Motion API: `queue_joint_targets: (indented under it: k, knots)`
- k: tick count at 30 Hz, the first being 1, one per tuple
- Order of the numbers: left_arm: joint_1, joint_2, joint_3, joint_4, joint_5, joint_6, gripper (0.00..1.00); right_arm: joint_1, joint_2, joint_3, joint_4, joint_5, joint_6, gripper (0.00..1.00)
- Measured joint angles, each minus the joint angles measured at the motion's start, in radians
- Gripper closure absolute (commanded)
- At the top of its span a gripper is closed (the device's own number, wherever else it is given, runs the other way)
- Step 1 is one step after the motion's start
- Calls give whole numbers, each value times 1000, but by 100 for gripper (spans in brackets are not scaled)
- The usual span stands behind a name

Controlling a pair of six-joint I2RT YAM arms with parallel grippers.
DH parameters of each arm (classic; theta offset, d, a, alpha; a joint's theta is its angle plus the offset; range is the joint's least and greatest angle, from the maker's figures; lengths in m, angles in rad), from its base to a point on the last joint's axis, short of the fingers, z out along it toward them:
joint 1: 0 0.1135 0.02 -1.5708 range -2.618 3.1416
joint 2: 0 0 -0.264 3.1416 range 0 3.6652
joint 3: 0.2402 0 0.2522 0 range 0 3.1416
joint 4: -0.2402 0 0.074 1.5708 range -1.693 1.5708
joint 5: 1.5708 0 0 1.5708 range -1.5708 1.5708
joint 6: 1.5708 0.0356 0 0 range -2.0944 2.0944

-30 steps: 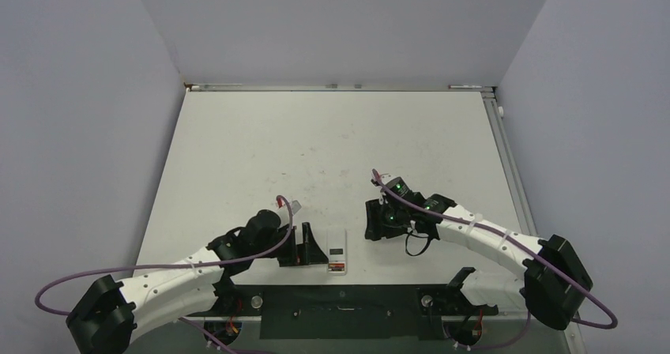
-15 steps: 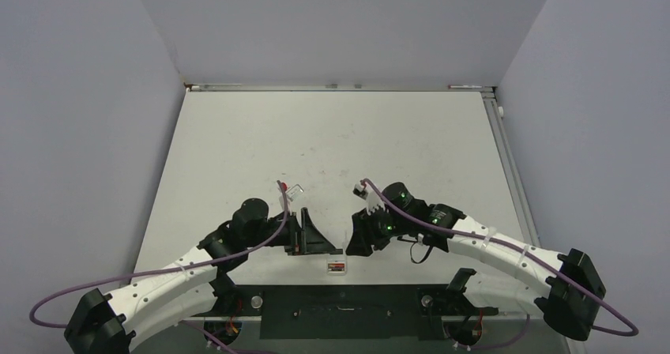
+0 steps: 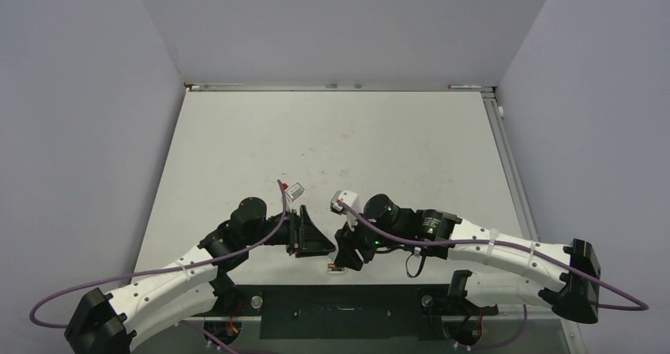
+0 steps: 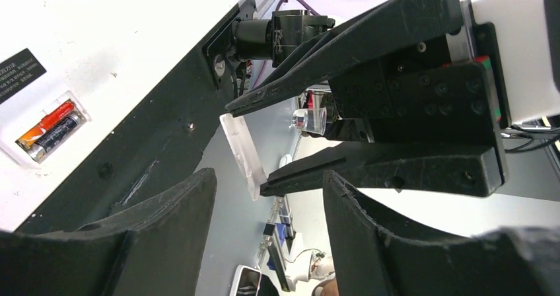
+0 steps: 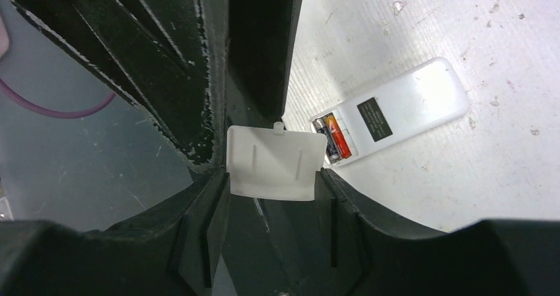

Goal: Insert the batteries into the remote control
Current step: Adjust the battery cover.

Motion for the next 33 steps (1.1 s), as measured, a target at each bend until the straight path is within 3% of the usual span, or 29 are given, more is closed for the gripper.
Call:
queue_joint_targets:
  k: [21, 30, 33]
  knots:
    - [5, 6, -16, -26, 0, -27, 65, 216, 108, 136, -100, 306, -72, 80]
    - [6, 6, -16, -26, 2, -27, 82, 243, 125, 175, -118, 390, -87, 80]
    - [6, 6, -19, -25, 6, -27, 99, 251, 135, 181, -125, 406, -91, 80]
